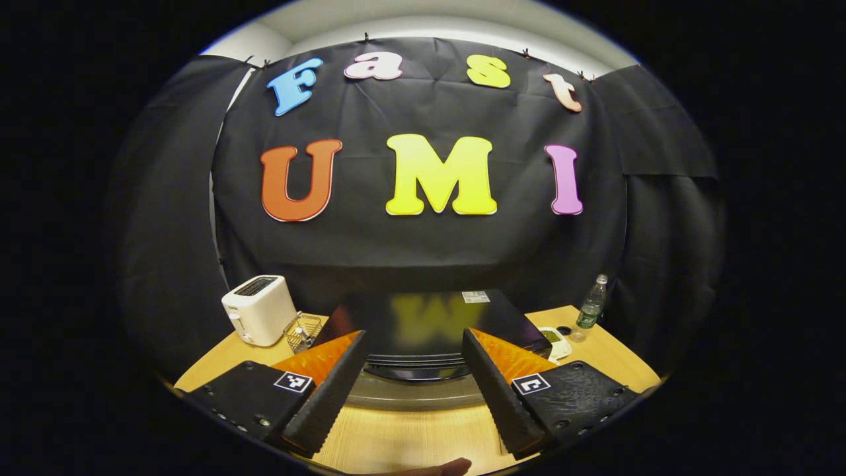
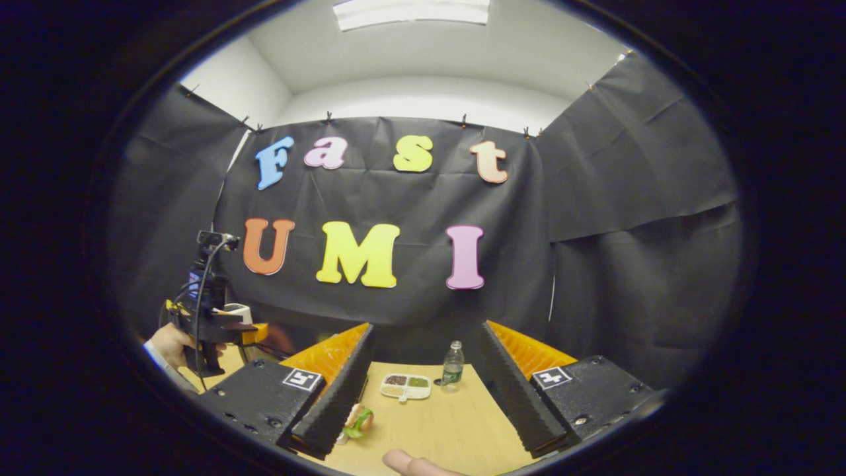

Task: Open the electric oven with the left hand, put the food in, and close the electric oven.

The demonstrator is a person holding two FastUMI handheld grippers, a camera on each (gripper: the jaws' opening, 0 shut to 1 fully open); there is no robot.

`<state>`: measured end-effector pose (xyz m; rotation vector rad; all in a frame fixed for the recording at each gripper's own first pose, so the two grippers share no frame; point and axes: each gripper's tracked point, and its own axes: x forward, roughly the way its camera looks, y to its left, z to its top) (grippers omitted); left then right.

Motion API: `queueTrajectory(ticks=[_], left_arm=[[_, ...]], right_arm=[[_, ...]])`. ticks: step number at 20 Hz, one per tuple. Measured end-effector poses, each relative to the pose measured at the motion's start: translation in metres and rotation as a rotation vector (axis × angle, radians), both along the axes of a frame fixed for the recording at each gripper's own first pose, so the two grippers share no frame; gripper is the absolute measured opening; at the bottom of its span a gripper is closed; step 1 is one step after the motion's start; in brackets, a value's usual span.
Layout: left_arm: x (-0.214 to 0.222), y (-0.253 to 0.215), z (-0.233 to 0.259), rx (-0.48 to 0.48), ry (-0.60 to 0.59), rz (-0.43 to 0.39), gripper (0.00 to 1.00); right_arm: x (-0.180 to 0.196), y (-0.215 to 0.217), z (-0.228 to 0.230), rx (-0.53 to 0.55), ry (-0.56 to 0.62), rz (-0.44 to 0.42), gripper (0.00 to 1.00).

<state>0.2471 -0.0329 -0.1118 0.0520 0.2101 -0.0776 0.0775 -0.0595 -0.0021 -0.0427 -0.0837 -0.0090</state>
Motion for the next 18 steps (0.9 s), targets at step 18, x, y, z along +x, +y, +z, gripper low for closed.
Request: queueTrajectory(ticks=[18], left_arm=[[0.022,-0.008,-0.072,0.021,0.194,0.019,0.97]], right_arm=[[0.018,-0.034,-0.042,0.071,0.061,-0.009,0.96]])
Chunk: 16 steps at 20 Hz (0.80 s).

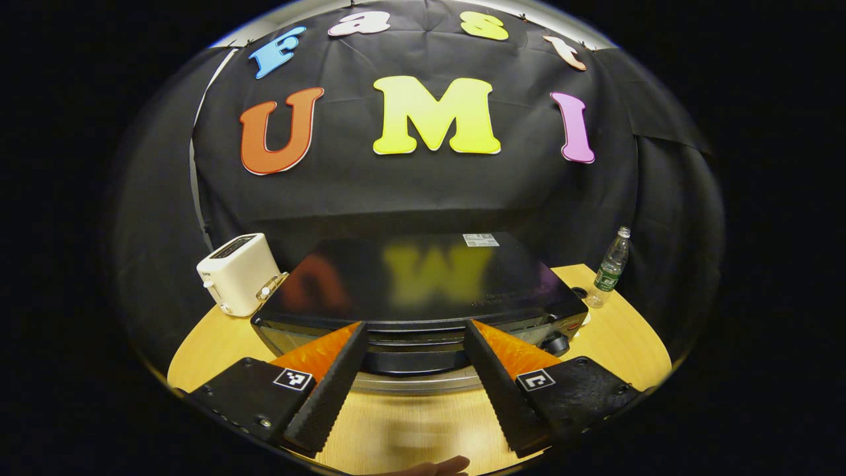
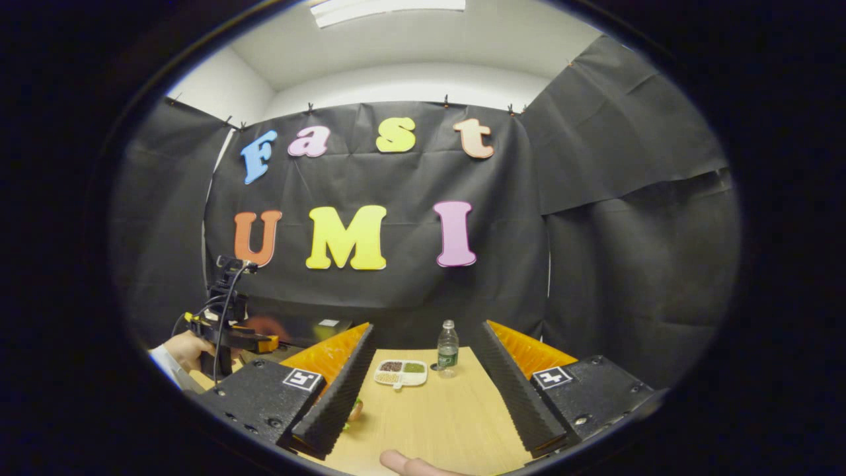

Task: Open the electric oven with the left hand, put the food in, and close the electric oven.

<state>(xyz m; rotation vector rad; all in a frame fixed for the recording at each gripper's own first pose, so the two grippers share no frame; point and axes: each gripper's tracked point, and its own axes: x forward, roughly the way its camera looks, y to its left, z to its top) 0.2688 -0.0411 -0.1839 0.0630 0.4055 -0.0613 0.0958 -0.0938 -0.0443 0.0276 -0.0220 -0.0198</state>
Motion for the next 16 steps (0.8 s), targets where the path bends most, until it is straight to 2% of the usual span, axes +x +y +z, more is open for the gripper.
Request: queueTrajectory(ticks=[8,16], left_arm=[[-0.048,0.002,-0.014,-0.007,0.008,0.008,0.97],[-0.105,0.003,-0.051,-0.036,0.001,0.022,0.96]], right_arm=[[-0.002,0.014,-0.017,-0.016,0.035,0.019,0.96],[-0.013,0.025,-0.023,-0.025,0.044,0.028,0.96]])
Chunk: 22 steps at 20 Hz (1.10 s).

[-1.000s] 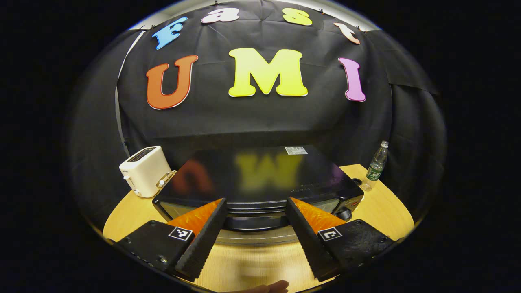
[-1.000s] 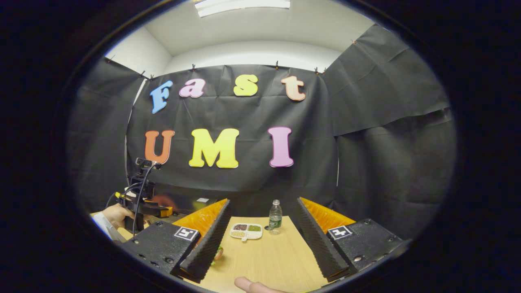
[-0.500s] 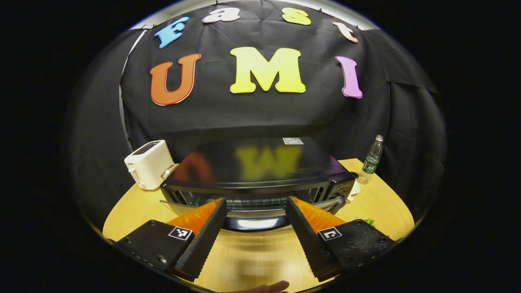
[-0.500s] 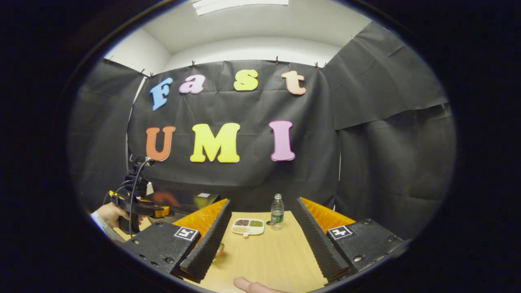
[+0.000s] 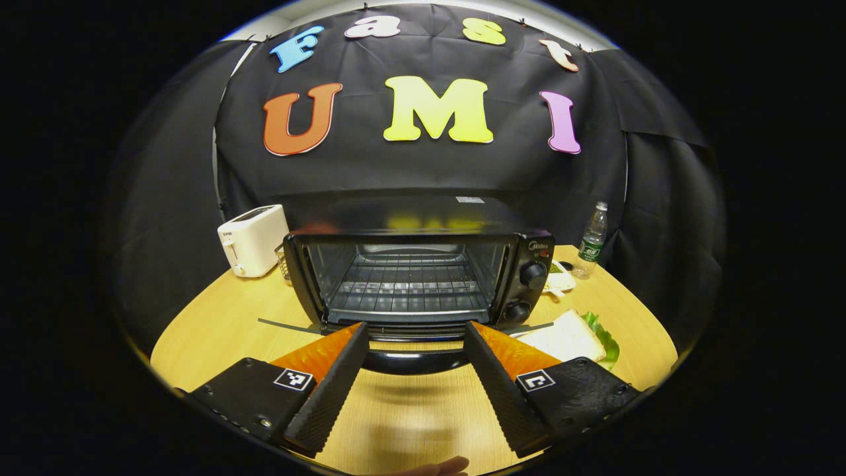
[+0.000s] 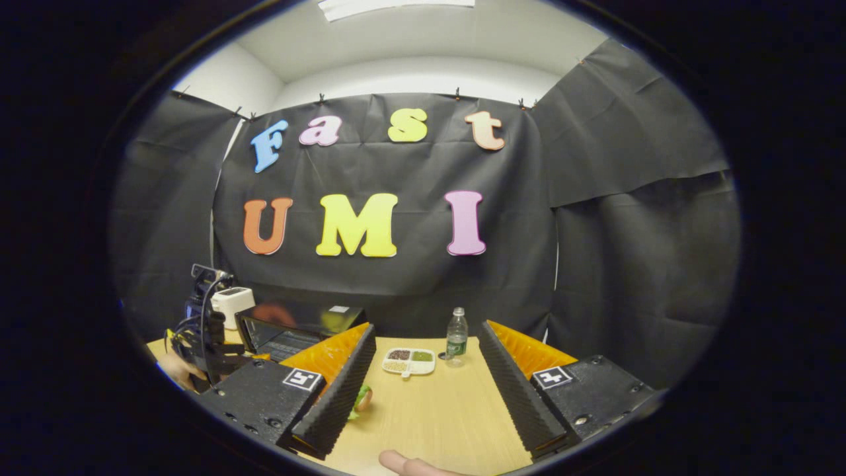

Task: Open the electric oven with the left hand, put the food in, and close the electric oven.

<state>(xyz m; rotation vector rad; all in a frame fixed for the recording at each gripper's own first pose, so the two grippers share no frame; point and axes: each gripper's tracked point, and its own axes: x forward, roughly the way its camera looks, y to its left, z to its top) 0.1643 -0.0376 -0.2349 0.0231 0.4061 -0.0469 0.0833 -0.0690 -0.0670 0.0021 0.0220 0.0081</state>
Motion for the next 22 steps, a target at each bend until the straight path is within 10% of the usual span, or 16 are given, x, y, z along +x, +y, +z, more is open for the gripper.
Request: queueTrajectory(ticks=[22], left_arm=[[-0.048,0.012,-0.087,-0.008,0.114,0.011,0.94]], right_arm=[[0.027,-0.002,-0.027,0.031,0.109,0.015,0.96]])
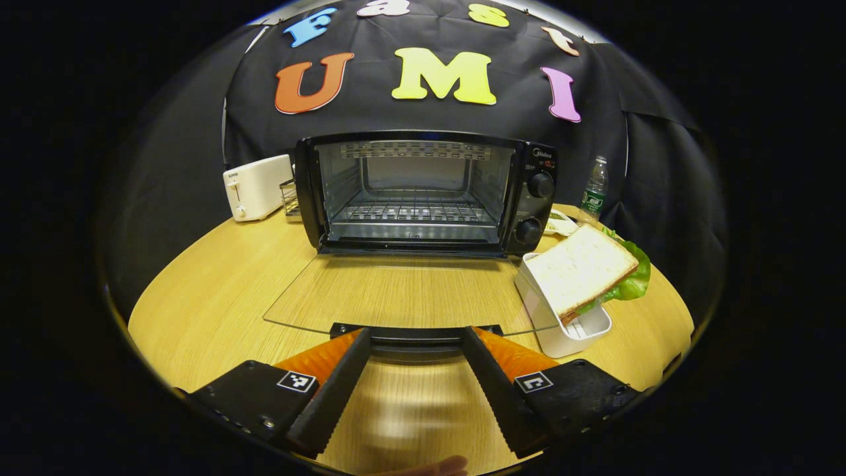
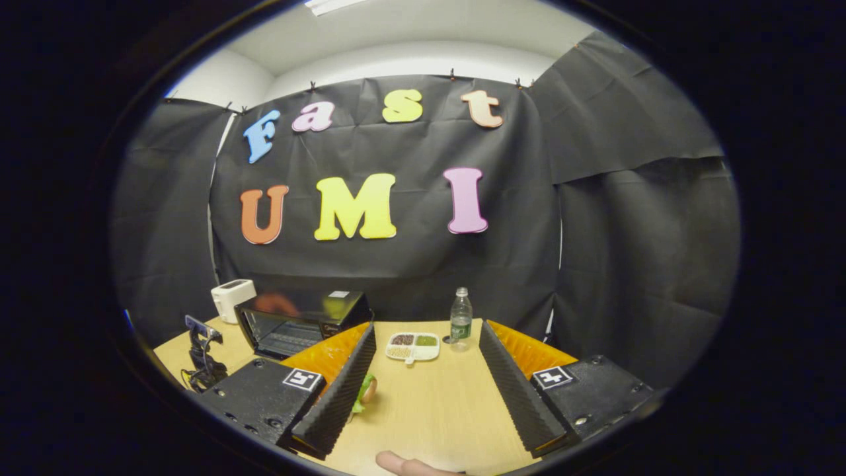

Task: Open the electric oven with the left hand, put the food in, and close the electric oven.

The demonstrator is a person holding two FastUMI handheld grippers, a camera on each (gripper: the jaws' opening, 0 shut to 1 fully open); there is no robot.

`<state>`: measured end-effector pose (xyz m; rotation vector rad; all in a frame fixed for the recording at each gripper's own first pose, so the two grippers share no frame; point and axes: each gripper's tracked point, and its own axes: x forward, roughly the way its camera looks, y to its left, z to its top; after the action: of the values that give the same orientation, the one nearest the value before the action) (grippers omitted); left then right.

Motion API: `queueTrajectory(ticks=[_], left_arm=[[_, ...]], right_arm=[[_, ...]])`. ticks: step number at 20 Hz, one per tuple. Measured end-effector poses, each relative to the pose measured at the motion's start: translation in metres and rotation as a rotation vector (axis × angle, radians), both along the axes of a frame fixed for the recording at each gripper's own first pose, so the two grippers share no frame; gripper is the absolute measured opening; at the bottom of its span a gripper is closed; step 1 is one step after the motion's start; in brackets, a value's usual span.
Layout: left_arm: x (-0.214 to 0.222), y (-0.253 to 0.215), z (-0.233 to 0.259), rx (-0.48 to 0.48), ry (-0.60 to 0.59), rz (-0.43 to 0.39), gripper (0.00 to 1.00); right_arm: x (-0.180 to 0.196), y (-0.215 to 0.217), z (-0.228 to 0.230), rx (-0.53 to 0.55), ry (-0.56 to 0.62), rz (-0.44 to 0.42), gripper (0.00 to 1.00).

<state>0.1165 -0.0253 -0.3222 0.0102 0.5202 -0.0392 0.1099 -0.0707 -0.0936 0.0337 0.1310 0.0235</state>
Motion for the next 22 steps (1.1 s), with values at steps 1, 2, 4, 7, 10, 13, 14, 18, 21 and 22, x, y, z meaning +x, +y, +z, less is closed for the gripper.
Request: queueTrajectory(ticks=[1,2,4,7,10,13,14,18,21,22], left_arm=[[-0.003,0.002,0.005,0.001,-0.007,0.001,0.94],[-0.006,0.003,0.016,0.001,-0.029,-0.001,0.94],[-0.015,0.004,0.040,-0.002,-0.075,-0.007,0.94],[-0.025,0.012,0.089,0.006,-0.173,0.000,0.93],[-0.035,0.017,0.142,0.008,-0.279,0.014,0.93],[-0.051,0.014,0.192,-0.010,-0.376,0.013,0.93],[-0.054,0.015,0.208,-0.013,-0.405,0.014,0.93],[-0.073,0.021,0.251,0.014,-0.491,0.030,0.93],[-0.084,0.025,0.273,0.032,-0.545,0.049,0.93],[-0.085,0.028,0.277,0.040,-0.550,0.057,0.93]], right_arm=[[0.007,0.001,-0.003,-0.004,0.015,0.007,0.97],[0.014,0.003,-0.006,-0.006,0.033,0.019,0.96],[0.030,0.010,-0.015,-0.007,0.076,0.049,0.96],[0.054,0.023,-0.035,-0.002,0.161,0.111,0.97],[0.078,0.033,-0.063,0.026,0.267,0.172,0.98],[0.099,0.049,-0.096,0.082,0.402,0.245,1.00],[0.103,0.054,-0.107,0.109,0.452,0.274,0.97],[0.115,0.075,-0.152,0.231,0.634,0.380,0.94],[0.124,0.087,-0.182,0.308,0.756,0.434,0.92],[0.125,0.092,-0.187,0.338,0.788,0.453,0.91]])
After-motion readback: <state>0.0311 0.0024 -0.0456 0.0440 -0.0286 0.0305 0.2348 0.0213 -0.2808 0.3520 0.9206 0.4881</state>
